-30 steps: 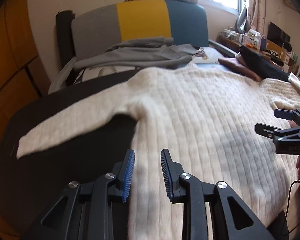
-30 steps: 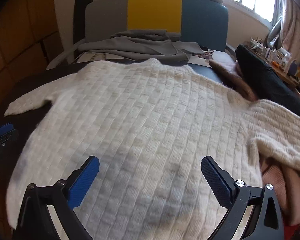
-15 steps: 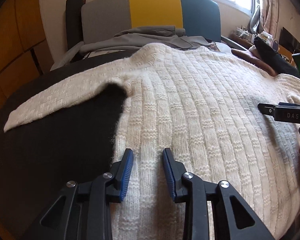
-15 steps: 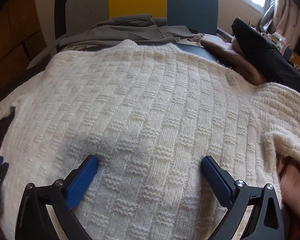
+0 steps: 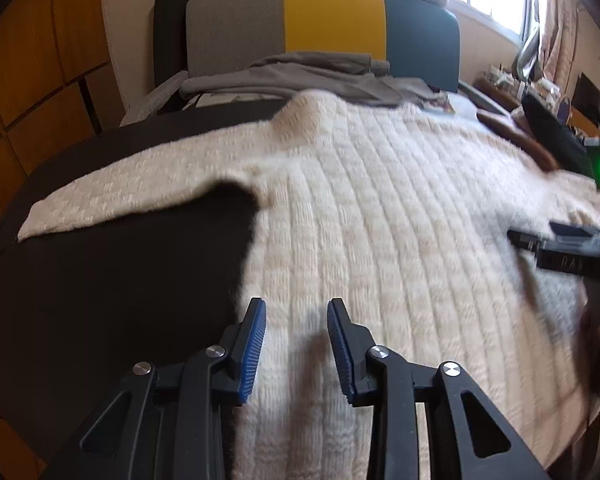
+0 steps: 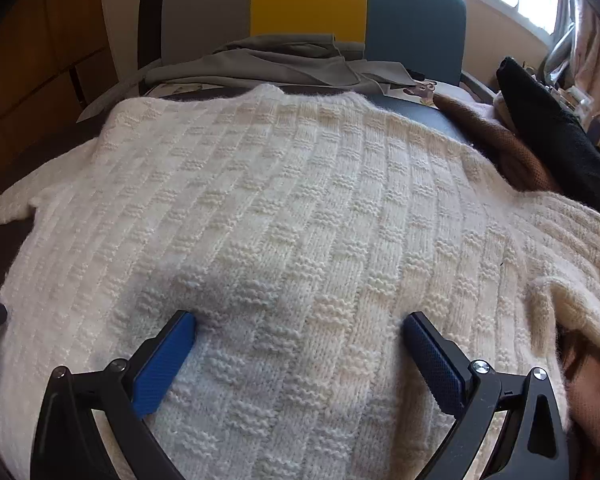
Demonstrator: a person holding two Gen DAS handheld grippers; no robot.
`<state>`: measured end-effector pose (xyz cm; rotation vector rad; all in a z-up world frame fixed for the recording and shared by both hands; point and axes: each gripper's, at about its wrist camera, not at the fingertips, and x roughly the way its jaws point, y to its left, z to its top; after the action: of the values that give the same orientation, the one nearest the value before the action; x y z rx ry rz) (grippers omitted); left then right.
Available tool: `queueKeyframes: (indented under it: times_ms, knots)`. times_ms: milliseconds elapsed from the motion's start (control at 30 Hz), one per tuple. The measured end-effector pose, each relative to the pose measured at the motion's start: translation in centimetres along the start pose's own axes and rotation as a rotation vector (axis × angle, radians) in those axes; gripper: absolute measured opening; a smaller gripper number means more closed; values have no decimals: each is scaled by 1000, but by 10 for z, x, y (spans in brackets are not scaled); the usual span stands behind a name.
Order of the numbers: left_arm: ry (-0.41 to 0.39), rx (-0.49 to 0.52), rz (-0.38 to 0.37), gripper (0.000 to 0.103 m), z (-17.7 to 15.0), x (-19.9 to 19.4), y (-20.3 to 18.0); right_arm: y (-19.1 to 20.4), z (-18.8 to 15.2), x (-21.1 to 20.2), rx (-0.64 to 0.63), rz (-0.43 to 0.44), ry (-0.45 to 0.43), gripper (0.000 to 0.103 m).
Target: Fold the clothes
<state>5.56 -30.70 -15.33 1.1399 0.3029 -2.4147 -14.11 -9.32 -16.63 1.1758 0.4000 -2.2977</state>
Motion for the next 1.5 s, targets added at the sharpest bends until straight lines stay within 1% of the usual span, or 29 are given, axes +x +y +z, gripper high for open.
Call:
queueKeyframes:
  times_ms: [67, 133, 200, 267, 367, 433, 533, 667, 733, 800, 867, 967, 1033, 1100, 1200, 1267, 1300, 1333, 1400, 1433, 1500]
  knots:
    - [-45, -3, -10, 33, 21, -6, -6, -1, 1, -3, -5, 6, 3, 103]
    - [-86, 18, -23, 33, 47, -6, -14, -6, 9, -8, 30, 17, -11, 103]
    - [-117, 50, -31, 33, 74, 3, -24, -11, 22, -10, 58, 30, -34, 103]
    - [-135, 92, -30, 33, 102, 21, -36, -12, 38, -4, 59, 34, -42, 103]
    - [-142, 143, -38, 33, 140, 57, -53, -14, 65, 10, 55, 27, -43, 103]
    - [-131, 145, -20, 33, 150, 70, -52, -20, 83, 21, 65, 17, -44, 103]
    - [-87, 150, -8, 33, 166, 104, -51, -34, 110, 42, 90, 5, -29, 103]
    - [-22, 128, 57, 33, 163, 138, -35, -46, 134, 81, 100, -21, 36, 103]
    - [40, 75, 81, 38, 154, 157, -20, -46, 141, 95, 101, -19, 61, 103]
    - [22, 3, 66, 43, 145, 158, -4, -41, 149, 104, 85, -19, 74, 103]
    - [23, -47, 81, 45, 142, 159, 7, -35, 156, 109, 72, -13, 68, 103]
    - [25, -85, 96, 46, 142, 162, 16, -28, 161, 114, 67, -20, 49, 103]
    - [24, -95, 92, 47, 142, 162, 19, -26, 159, 114, 66, -27, 26, 103]
    - [31, -97, 74, 47, 144, 160, 21, -26, 156, 113, 68, -27, 7, 103]
    - [24, -169, 19, 47, 142, 138, 41, -27, 157, 112, 70, -20, 2, 103]
    - [-4, -221, 18, 47, 134, 115, 64, -27, 160, 108, 59, -31, 13, 103]
    - [-19, -246, 24, 47, 127, 102, 79, -24, 161, 101, 53, -55, 7, 103]
    - [-29, -268, 41, 47, 119, 89, 99, -19, 162, 90, 47, -57, -19, 103]
    - [-30, -319, 89, 47, 102, 69, 140, -3, 163, 69, 29, -1, -72, 103]
    - [-18, -363, 123, 47, 91, 61, 168, 8, 163, 60, 13, 29, -89, 103]
    - [6, -459, 203, 46, 67, 45, 227, 35, 160, 48, -41, 96, -92, 103]
